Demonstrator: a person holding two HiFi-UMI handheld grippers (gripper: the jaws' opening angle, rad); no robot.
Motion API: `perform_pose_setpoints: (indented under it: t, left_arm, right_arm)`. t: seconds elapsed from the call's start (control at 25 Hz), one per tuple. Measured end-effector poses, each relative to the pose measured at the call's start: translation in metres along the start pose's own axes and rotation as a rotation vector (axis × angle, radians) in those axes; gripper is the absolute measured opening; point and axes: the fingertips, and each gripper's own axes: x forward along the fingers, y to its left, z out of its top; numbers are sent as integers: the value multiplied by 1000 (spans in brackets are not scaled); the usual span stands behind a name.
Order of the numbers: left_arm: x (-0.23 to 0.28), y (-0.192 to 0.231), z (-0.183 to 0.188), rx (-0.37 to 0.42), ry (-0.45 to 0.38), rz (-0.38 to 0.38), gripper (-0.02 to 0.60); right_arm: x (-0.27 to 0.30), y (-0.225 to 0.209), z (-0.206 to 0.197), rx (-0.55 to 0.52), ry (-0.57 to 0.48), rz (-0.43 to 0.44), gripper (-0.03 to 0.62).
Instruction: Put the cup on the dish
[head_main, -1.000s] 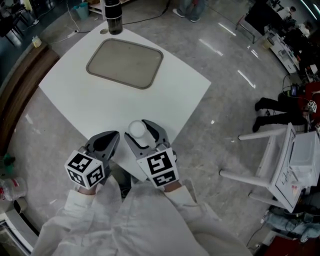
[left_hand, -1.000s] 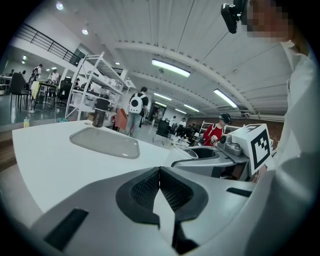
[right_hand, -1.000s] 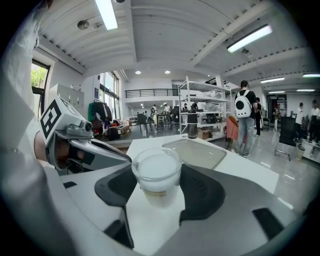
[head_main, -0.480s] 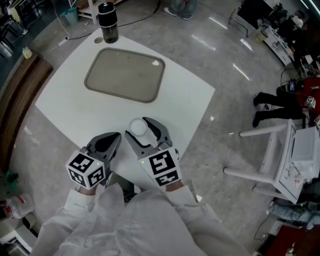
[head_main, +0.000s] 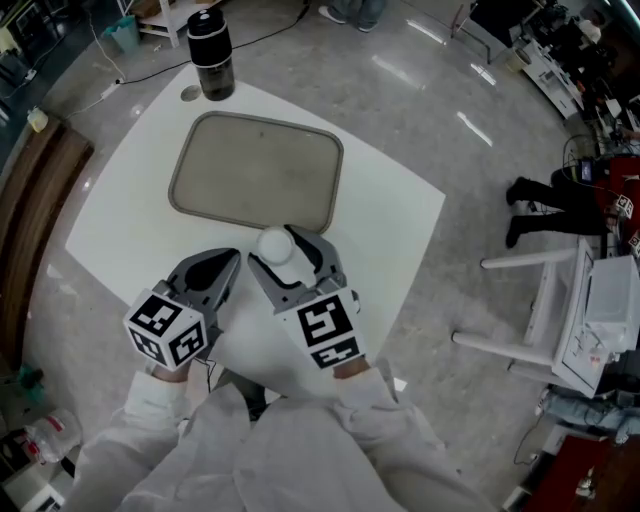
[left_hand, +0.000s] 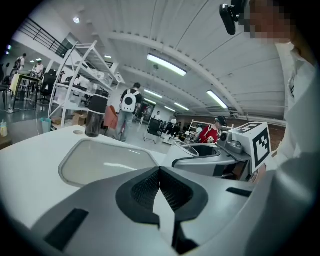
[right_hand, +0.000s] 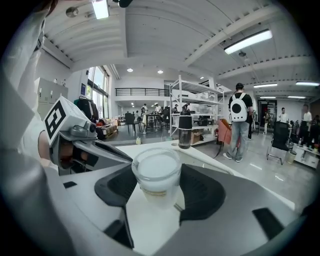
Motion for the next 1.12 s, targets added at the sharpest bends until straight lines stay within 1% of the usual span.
perform_pose_setpoints:
  t: [0.2, 0.48, 0.64, 0.76, 0.92, 1.12]
  left_arm:
    - [25, 35, 13, 2, 19, -26, 8]
    - [60, 77, 18, -23, 44, -53, 8]
    - [75, 99, 24, -15, 53, -68, 8]
    - [85, 117, 28, -12, 54, -70, 8]
    - [99, 151, 33, -40, 44, -58, 8]
    - [108, 173, 34, -63, 47, -49, 8]
  right_arm:
    - [39, -17, 6, 4, 30, -15, 273]
    - [92, -49, 4, 36, 64, -52, 273]
    - [120, -66, 4, 53, 81, -72, 273]
    - [139, -76, 2, 63, 92, -87, 273]
    - [170, -87, -2, 70, 96, -95, 273]
    - [192, -95, -7, 88, 95, -107, 273]
